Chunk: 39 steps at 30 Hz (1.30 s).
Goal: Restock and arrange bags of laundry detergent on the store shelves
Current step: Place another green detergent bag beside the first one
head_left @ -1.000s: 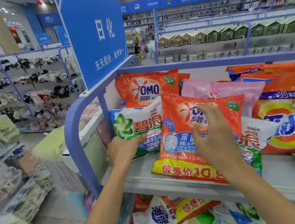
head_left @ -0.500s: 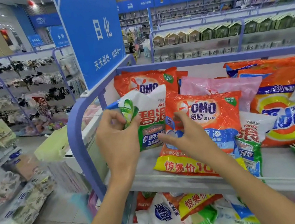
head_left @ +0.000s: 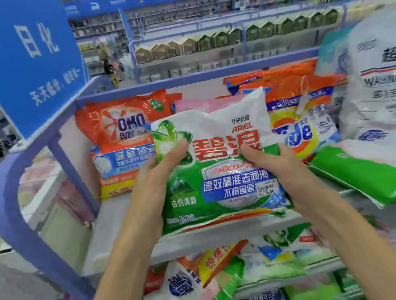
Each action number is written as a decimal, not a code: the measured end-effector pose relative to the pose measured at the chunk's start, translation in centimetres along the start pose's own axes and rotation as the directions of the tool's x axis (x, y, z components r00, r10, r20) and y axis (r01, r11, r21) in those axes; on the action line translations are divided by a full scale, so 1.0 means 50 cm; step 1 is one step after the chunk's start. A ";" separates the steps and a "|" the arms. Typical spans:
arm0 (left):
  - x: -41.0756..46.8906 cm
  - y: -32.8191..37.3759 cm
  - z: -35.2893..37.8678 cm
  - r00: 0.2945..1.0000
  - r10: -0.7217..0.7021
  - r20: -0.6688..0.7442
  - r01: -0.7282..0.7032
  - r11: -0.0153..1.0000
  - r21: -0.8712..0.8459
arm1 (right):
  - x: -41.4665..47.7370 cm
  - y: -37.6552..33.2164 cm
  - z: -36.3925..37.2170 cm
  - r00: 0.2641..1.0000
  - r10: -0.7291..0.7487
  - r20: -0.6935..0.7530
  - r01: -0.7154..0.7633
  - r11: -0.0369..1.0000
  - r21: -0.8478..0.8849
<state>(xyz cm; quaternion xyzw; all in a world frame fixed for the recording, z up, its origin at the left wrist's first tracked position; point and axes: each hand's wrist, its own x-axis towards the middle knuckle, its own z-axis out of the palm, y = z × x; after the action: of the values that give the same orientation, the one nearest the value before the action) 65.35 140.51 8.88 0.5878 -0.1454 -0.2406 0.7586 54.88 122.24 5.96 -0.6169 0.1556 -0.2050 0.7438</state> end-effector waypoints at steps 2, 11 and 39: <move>-0.011 -0.023 0.054 0.984 -0.108 0.143 0.109 0.994 0.004 | -0.030 -0.007 -0.064 0.997 0.004 -0.073 -0.004 1.000 0.001; -0.062 -0.187 0.394 0.901 -0.197 0.386 0.175 0.980 0.092 | -0.224 -0.036 -0.402 0.907 -0.004 -0.422 -0.017 0.999 -0.045; -0.171 -0.561 1.669 0.518 -0.389 0.761 0.321 0.914 0.249 | -0.583 -0.250 -1.516 0.396 -0.166 -0.903 0.220 0.972 -0.083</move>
<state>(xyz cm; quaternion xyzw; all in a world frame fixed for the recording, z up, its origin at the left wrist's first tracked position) 10.67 71.09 4.70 0.4629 -0.3544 -0.6210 0.5239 -8.54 70.09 3.17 -0.4044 0.4530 -0.5926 0.5292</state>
